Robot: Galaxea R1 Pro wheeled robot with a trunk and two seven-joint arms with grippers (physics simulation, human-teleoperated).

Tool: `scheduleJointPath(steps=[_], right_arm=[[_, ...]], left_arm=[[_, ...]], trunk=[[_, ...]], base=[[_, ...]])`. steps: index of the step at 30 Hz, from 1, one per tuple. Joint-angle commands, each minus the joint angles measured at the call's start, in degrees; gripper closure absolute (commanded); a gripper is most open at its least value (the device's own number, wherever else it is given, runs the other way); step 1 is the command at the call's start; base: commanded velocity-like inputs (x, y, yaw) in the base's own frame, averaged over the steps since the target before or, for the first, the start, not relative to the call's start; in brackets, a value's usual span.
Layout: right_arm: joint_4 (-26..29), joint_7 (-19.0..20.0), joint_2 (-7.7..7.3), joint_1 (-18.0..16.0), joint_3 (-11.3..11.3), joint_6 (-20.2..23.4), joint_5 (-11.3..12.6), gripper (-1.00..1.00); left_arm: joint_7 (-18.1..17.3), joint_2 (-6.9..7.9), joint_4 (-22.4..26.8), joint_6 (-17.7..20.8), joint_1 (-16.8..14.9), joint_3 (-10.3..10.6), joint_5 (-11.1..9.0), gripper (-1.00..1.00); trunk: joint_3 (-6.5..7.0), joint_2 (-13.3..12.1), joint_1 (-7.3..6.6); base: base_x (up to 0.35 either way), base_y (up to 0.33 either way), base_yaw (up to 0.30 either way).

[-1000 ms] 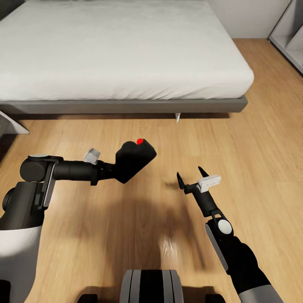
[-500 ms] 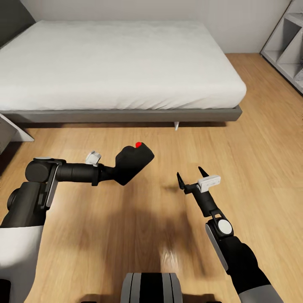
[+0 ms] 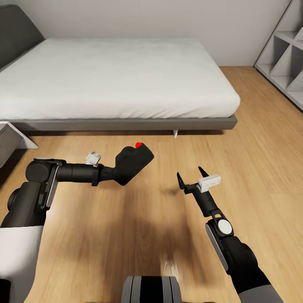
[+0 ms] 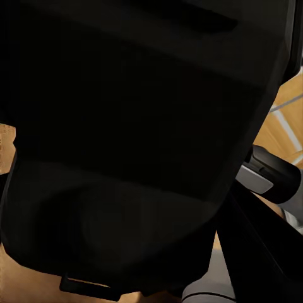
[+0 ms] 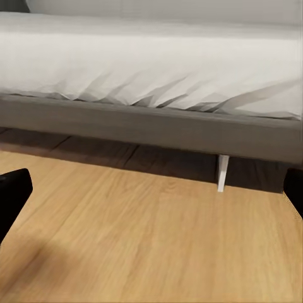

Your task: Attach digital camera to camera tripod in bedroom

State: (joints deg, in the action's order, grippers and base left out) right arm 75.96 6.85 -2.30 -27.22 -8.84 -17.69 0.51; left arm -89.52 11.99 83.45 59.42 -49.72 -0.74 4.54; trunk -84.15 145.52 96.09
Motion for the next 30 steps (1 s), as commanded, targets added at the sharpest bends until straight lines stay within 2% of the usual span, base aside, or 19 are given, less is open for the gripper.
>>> scheduleJointPath(steps=[1, 30], right_arm=[[-0.02, 0.11, -0.02, -0.02, -0.03, -0.15, 0.05, -1.00], [-1.85, 0.19, -0.03, -0.02, -0.12, -0.23, 0.02, -1.00]], left_arm=[[-0.48, 0.00, 0.06, 0.58, -0.03, -0.04, 0.47, 1.00], [-0.48, 0.47, -0.26, 0.23, -0.03, -0.06, 0.47, 1.00]], trunk=[[0.19, 0.00, -0.03], [6.62, -0.39, -0.78]], base=[[0.000, 0.000, 0.000], [0.000, 0.000, 0.000]])
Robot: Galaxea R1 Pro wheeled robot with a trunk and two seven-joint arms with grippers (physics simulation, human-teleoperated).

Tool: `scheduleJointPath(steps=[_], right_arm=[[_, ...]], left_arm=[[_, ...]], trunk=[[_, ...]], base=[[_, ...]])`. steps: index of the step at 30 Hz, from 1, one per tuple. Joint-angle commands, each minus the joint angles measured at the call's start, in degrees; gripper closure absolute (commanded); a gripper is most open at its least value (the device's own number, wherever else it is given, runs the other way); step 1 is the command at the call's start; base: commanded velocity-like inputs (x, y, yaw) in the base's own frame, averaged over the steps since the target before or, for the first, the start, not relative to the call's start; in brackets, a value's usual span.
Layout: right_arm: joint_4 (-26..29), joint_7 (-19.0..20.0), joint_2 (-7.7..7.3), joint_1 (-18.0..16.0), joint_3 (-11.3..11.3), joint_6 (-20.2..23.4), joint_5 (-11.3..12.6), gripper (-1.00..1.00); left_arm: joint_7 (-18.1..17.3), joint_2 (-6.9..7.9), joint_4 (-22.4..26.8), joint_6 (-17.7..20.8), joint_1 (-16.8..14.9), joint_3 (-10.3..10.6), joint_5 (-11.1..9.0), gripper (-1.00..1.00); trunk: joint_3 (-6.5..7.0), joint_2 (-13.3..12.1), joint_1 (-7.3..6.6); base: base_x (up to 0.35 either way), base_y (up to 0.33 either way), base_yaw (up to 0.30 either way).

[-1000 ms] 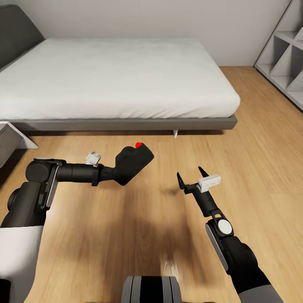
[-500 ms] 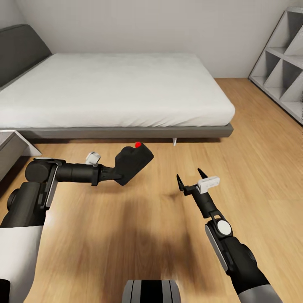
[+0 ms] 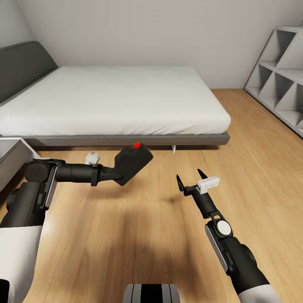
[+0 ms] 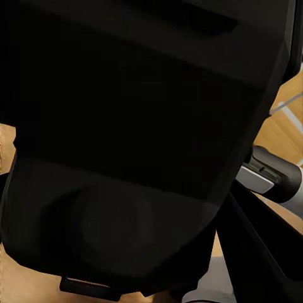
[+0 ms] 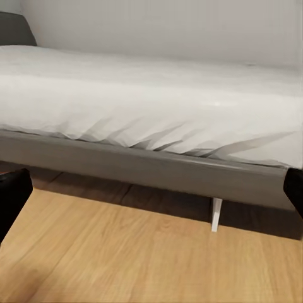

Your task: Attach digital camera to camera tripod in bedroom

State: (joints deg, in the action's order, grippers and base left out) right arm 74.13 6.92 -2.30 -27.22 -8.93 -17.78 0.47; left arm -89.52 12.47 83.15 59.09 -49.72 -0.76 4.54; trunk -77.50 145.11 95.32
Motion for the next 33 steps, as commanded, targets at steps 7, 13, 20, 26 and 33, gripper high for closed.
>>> scheduleJointPath(steps=[7, 13, 20, 26, 33], right_arm=[[-0.03, 0.11, -0.03, -0.02, -0.03, -0.26, 0.06, -1.00], [-0.03, 0.11, -0.03, -0.02, -0.03, -0.20, 0.06, -1.00], [-0.03, 0.11, -0.04, -0.02, -0.03, -0.08, 0.06, -1.00], [-0.03, 0.11, -0.03, -0.02, -0.02, 0.00, 0.06, -1.00], [-0.03, 0.09, -0.03, -0.02, -0.01, 0.05, 0.06, -1.00]], left_arm=[[-0.48, 0.07, 0.06, 0.64, -0.03, -0.39, 0.47, 1.00], [-0.48, 0.09, 0.18, 0.73, -0.03, -0.58, 0.47, 1.00], [-0.48, 0.09, 0.51, 0.83, -0.03, -0.71, 0.47, 1.00], [-0.48, 0.10, 0.46, 0.87, -0.03, -0.97, 0.47, 1.00], [-0.48, 0.10, 0.38, 0.86, -0.03, -1.20, 0.47, 1.00]], trunk=[[1.52, -0.08, -0.19], [2.85, -0.16, -0.34], [4.40, -0.26, -0.52], [5.73, -0.34, -0.68], [7.28, -0.43, -0.86]], base=[[0.000, 0.000, 0.000], [0.000, 0.000, 0.000], [0.000, 0.000, 0.000], [0.000, 0.000, 0.000], [0.000, 0.000, 0.000]])
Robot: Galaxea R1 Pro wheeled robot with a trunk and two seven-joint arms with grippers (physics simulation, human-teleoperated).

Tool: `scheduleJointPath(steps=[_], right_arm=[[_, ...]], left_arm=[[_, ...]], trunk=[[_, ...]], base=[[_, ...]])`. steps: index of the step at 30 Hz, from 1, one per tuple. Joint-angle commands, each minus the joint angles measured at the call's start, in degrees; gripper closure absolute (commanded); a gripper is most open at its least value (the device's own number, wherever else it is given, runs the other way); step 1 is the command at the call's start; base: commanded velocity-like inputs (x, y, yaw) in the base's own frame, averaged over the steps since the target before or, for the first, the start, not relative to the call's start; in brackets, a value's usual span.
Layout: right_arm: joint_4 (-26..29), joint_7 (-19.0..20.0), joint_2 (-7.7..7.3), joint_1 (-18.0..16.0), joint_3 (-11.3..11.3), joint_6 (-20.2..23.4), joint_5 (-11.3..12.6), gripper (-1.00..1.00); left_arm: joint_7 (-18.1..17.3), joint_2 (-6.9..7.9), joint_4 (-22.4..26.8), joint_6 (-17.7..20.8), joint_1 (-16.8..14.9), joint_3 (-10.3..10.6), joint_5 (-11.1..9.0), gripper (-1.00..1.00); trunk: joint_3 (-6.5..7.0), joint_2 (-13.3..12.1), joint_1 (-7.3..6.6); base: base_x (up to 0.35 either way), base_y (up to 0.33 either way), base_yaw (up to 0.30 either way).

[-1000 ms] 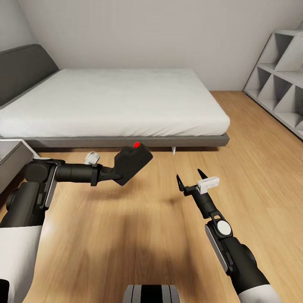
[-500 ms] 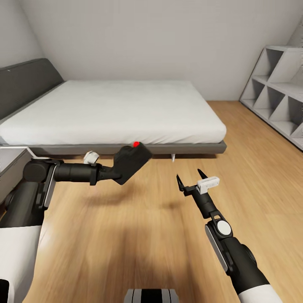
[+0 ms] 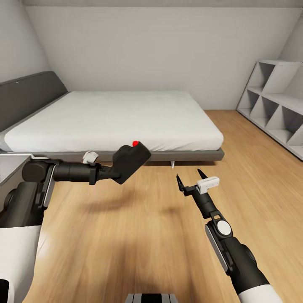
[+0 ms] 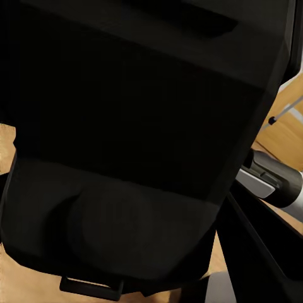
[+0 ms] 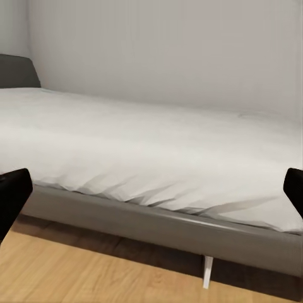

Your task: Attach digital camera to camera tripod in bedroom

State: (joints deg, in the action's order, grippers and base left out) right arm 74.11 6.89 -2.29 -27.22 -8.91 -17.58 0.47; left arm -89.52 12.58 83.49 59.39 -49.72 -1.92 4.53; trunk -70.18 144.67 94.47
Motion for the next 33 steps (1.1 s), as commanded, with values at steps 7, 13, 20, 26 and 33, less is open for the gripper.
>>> scheduleJointPath(steps=[7, 13, 20, 26, 33], right_arm=[[-0.02, 0.13, 0.00, -0.03, -0.05, 1.03, 0.06, -1.00], [-0.02, 0.14, -0.02, -0.03, -0.06, 2.41, 0.06, -1.00], [-0.02, 0.18, 0.00, -0.03, -0.06, 2.87, 0.06, -1.00], [-0.04, 0.15, 0.00, -0.03, -0.06, 2.96, 0.06, -1.00], [-0.14, 0.14, -0.02, -0.03, -0.06, 3.00, 0.06, -1.00]], left_arm=[[-0.48, -0.01, 0.09, 0.55, -0.03, -0.09, 0.48, 1.00], [-0.48, -0.01, 0.06, 0.55, -0.03, -0.09, 0.48, 1.00], [-0.48, -0.01, -0.03, 0.55, -0.03, -0.09, 0.48, 1.00], [-0.48, -0.01, -0.14, 0.55, -0.03, -0.07, 0.48, 1.00], [-0.48, -0.01, -0.16, 0.55, -0.03, -0.04, 0.48, 1.00]], trunk=[[1.51, -0.08, -0.19], [2.84, -0.16, -0.34], [4.39, -0.25, -0.52], [5.72, -0.34, -0.68], [7.27, -0.43, -0.86]], base=[[0.000, 0.000, 0.000], [0.000, 0.000, 0.000], [0.000, 0.000, 0.000], [0.000, 0.000, 0.000], [0.000, 0.000, 0.000]])
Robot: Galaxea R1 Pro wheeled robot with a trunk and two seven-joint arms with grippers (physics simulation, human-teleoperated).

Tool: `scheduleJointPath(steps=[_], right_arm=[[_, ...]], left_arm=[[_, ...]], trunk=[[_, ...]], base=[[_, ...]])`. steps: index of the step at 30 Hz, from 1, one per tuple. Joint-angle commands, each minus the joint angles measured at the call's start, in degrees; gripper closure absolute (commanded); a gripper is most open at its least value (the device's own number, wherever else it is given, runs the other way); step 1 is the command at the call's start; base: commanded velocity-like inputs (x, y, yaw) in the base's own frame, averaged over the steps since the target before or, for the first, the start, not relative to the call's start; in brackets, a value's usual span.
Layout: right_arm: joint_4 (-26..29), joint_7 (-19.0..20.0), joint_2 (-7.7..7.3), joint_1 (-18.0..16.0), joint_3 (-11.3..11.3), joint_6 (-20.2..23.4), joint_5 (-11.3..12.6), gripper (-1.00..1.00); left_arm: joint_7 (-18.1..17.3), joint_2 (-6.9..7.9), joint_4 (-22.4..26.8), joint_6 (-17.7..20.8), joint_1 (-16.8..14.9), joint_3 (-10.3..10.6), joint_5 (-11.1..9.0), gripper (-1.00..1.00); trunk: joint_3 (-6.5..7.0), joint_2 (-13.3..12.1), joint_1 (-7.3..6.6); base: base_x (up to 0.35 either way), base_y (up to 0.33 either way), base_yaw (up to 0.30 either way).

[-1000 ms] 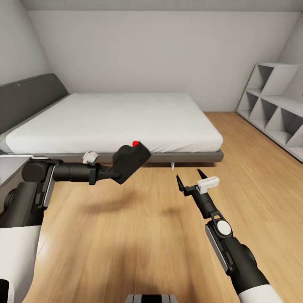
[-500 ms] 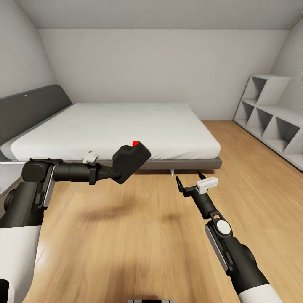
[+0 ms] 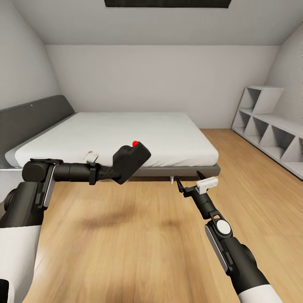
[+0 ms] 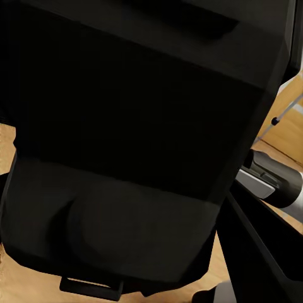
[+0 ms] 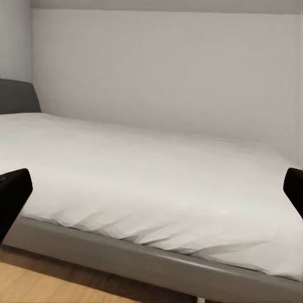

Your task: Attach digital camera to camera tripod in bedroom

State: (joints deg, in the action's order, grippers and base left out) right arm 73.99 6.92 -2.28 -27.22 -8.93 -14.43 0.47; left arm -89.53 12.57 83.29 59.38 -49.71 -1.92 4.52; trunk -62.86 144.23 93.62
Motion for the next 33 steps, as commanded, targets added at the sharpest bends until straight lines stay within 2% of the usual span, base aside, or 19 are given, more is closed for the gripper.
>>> scheduleJointPath(steps=[1, 14, 24, 30, 31, 32, 33], right_arm=[[-0.03, 0.11, -0.03, -0.03, -0.03, -0.15, 0.06, -1.00], [-0.64, 0.11, -0.02, -0.03, -0.03, -0.11, 0.06, -1.00], [-7.59, 0.04, -0.03, -0.03, 0.04, -0.15, 0.03, -1.00], [-16.28, -0.09, -0.34, -0.03, 0.14, -0.16, -0.12, -1.00], [-20.98, -0.31, -0.59, -0.03, 0.27, -0.25, -0.15, -1.00], [-23.46, -0.49, -0.77, -0.03, 0.35, -0.34, -0.16, -1.00], [-28.85, -1.15, -1.40, -0.03, 0.50, -0.53, -0.19, -1.00]], left_arm=[[-0.47, -0.01, 0.04, 0.56, -0.03, -0.03, 0.49, 1.00], [-0.47, -0.01, 0.03, 0.56, -0.03, -0.06, 0.49, 1.00], [-0.47, -0.02, 0.05, 0.56, -0.03, -0.03, 0.49, 1.00], [-0.47, -0.08, 0.04, 0.62, -0.03, 0.05, 0.49, 1.00], [-0.47, -0.08, 0.04, 0.62, -0.03, 0.06, 0.49, 1.00], [-0.47, -0.08, 0.04, 0.62, -0.03, 0.06, 0.49, 1.00], [-0.47, -0.09, 0.00, 0.62, -0.03, 0.03, 0.49, 1.00]], trunk=[[0.18, 0.00, -0.04], [3.06, -0.17, -0.37], [5.27, -0.31, -0.63], [6.60, -0.39, -0.78], [6.82, -0.40, -0.81], [7.05, -0.41, -0.83], [7.27, -0.43, -0.86]], base=[[0.000, 0.000, 0.000], [0.000, 0.000, 0.000], [0.000, 0.000, 0.000], [0.000, 0.000, 0.000], [0.000, 0.000, 0.000], [0.000, 0.000, 0.000], [0.000, 0.000, 0.000]])
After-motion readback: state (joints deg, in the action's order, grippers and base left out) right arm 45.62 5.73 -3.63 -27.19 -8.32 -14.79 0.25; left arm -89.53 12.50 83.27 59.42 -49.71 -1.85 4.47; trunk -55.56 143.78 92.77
